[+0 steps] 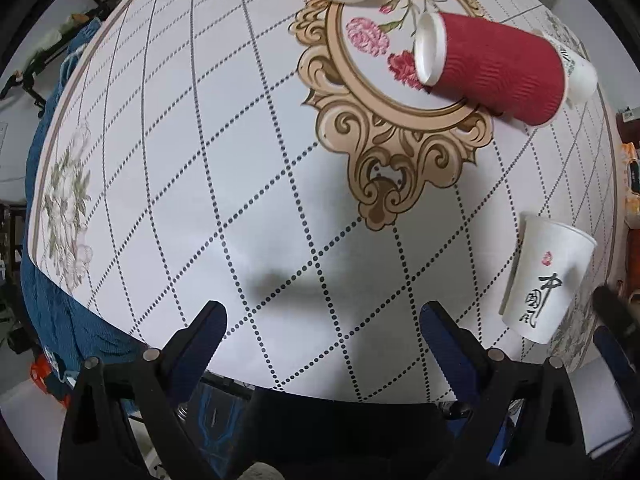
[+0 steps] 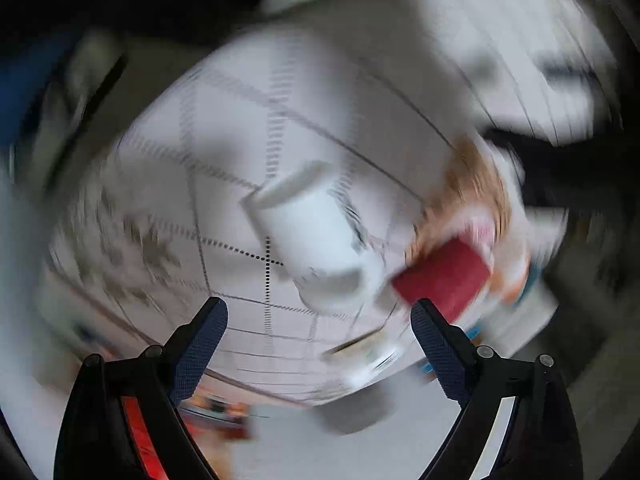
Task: Flip cup upside down
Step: 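Rotate the right gripper to turn the held cup rim-down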
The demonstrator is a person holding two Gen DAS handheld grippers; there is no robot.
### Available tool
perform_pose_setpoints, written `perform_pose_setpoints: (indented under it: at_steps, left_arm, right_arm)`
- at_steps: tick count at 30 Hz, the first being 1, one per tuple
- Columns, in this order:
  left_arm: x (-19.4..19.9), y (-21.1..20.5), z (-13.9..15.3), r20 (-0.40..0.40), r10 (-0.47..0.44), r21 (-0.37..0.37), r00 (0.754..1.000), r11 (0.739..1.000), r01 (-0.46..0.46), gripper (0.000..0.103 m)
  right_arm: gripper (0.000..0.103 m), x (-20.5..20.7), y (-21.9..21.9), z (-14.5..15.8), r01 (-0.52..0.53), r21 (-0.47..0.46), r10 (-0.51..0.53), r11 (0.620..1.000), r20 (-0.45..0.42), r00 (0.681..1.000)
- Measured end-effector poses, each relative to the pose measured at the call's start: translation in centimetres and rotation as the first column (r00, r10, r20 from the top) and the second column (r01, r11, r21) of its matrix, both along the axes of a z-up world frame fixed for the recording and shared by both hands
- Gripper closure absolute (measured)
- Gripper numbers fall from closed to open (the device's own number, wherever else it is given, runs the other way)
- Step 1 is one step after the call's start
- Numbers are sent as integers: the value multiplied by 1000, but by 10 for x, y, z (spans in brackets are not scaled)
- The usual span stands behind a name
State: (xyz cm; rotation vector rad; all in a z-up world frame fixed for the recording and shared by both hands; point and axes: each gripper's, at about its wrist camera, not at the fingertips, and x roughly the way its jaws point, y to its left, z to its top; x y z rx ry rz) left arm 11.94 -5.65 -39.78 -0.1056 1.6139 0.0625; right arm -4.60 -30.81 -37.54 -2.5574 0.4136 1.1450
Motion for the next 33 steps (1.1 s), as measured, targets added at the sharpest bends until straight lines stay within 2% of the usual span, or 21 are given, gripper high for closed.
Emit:
perform_pose_setpoints:
  at_steps: [2, 4, 8, 14, 22, 27, 28, 33]
  left_arm:
    - [0, 4, -6, -11, 19, -9, 1000, 1000, -19, 4]
    - [0, 7, -11, -22, 38, -17, 999, 999, -38, 4]
    - [-2, 12, -18, -30, 62, -28, 998, 998, -63, 4]
    - [-6, 22, -22, -36, 77, -32, 996, 996, -79, 4]
    - [1, 39, -24, -33, 86, -33, 996, 996, -87, 4]
    - [3, 36, -21, -37, 90, -32, 995, 995, -91, 4]
    - [2, 36, -21, -38, 90, -32, 995, 995, -91, 4]
    - [-3, 37, -20, -38, 93, -31, 995, 995, -94, 4]
  right_arm:
    - [8, -1, -13, -11, -157, -58, 155, 986, -23, 988]
    - [8, 0, -18, -18, -237, -93, 233, 967, -48, 971]
    - [8, 7, -15, -28, -297, -116, 289, 948, -77, 954]
    - [11, 20, -9, -45, -326, -133, 312, 936, -111, 943]
    - [16, 16, -15, -59, -346, -133, 328, 929, -139, 934]
    - [32, 7, -17, -68, -352, -135, 336, 926, -128, 933]
    - [40, 8, -16, -70, -343, -141, 327, 929, -125, 937]
    - [41, 10, -4, -70, -282, -120, 268, 952, -124, 956]
